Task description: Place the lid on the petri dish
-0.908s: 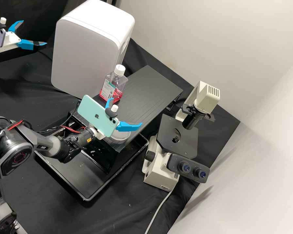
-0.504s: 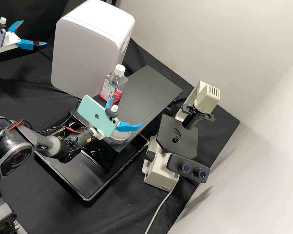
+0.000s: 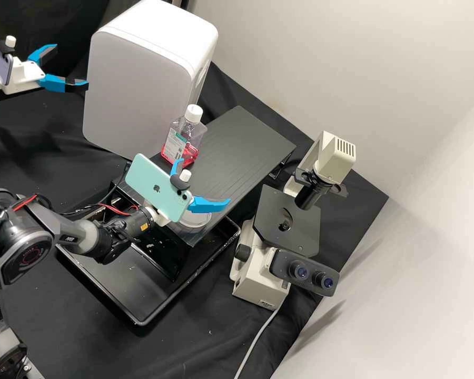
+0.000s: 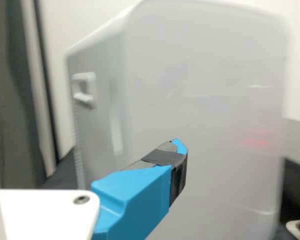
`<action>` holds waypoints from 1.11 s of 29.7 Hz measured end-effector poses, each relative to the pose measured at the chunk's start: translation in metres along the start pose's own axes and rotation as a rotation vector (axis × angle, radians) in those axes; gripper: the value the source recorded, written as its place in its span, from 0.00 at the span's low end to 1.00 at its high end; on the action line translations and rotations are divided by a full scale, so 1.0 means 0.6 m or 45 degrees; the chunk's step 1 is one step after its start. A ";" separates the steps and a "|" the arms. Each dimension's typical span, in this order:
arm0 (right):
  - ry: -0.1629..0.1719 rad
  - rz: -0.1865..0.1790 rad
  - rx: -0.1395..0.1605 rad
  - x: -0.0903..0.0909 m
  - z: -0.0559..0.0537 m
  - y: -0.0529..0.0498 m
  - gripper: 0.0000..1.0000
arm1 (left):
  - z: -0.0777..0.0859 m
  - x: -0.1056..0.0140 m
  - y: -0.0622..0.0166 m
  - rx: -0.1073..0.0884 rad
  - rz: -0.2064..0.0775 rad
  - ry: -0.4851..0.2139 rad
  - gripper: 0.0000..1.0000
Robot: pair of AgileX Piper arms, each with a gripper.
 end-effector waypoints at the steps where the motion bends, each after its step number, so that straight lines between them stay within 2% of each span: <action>1: 0.000 0.000 0.000 0.000 0.000 0.000 1.00 | 0.006 -0.002 -0.002 0.003 0.006 -0.023 1.00; 7: 0.000 0.000 0.000 0.000 0.000 0.000 1.00 | 0.020 -0.028 -0.021 0.008 0.013 -0.090 1.00; 11: 0.000 0.000 0.000 0.000 0.000 0.000 1.00 | 0.036 -0.049 -0.037 0.027 -0.005 -0.186 1.00; 13: 0.000 0.000 0.000 0.000 0.000 0.000 1.00 | 0.048 -0.061 -0.048 0.021 -0.044 -0.246 1.00; 18: 0.000 0.000 0.000 0.000 0.000 0.000 1.00 | 0.065 -0.087 -0.072 0.023 -0.136 -0.322 1.00; 22: 0.000 0.000 0.000 0.000 0.000 0.000 1.00 | 0.079 -0.111 -0.084 0.020 -0.190 -0.372 1.00; 25: 0.000 0.000 0.000 0.000 0.000 0.000 1.00 | 0.096 -0.134 -0.092 0.018 -0.219 -0.421 1.00; 27: 0.000 0.000 0.000 0.000 0.000 0.000 1.00 | 0.103 -0.146 -0.097 0.035 -0.237 -0.437 1.00; 31: 0.000 0.000 0.000 0.000 0.000 0.000 1.00 | 0.114 -0.159 -0.105 0.067 -0.260 -0.468 1.00; 33: 0.000 0.000 0.000 0.000 0.000 0.000 1.00 | 0.117 -0.161 -0.106 0.066 -0.265 -0.478 1.00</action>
